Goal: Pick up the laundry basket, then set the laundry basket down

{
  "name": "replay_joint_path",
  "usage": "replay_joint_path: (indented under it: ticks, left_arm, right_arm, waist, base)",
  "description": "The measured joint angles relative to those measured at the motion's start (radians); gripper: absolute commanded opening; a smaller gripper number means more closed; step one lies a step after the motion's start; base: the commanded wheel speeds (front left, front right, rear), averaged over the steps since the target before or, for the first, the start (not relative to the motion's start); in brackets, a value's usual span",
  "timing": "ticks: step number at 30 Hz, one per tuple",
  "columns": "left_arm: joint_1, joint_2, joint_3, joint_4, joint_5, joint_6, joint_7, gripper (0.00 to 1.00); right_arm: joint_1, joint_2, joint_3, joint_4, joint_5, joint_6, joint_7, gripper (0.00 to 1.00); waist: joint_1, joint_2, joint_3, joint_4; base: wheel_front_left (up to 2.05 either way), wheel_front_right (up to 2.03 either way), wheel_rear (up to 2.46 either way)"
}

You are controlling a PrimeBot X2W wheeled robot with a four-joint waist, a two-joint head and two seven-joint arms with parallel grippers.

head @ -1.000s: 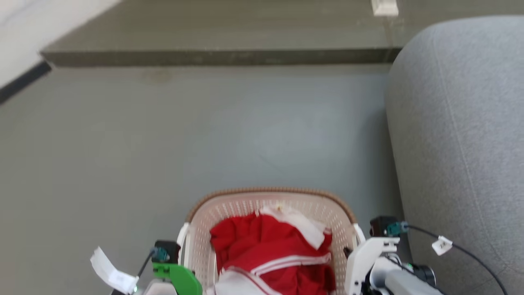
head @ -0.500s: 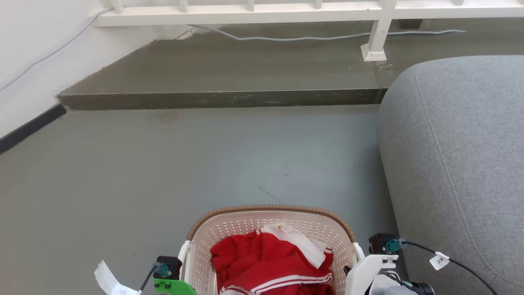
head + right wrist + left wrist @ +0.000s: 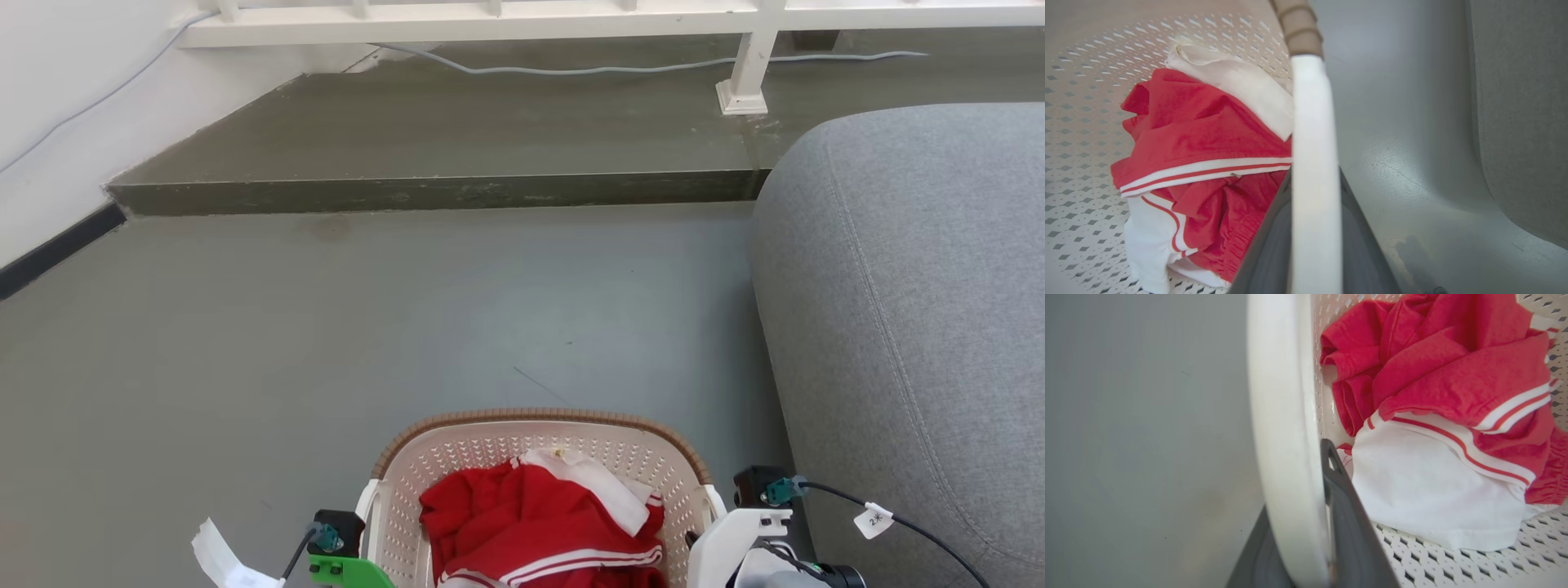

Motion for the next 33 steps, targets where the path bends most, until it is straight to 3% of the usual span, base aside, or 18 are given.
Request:
replay_joint_path:
  ticks: [33]
  left_arm:
    - [-0.004, 0.008, -0.033, -0.020, -0.042, 0.026, 0.026, 0.00]
  right_arm:
    - [-0.046, -0.006, 0.055, 0.010, 0.059, -0.016, 0.006, 0.00]
  waist:
    - [0.0000, 0.0000, 0.046, -0.003]
  base:
    - [0.00, 0.00, 0.00]
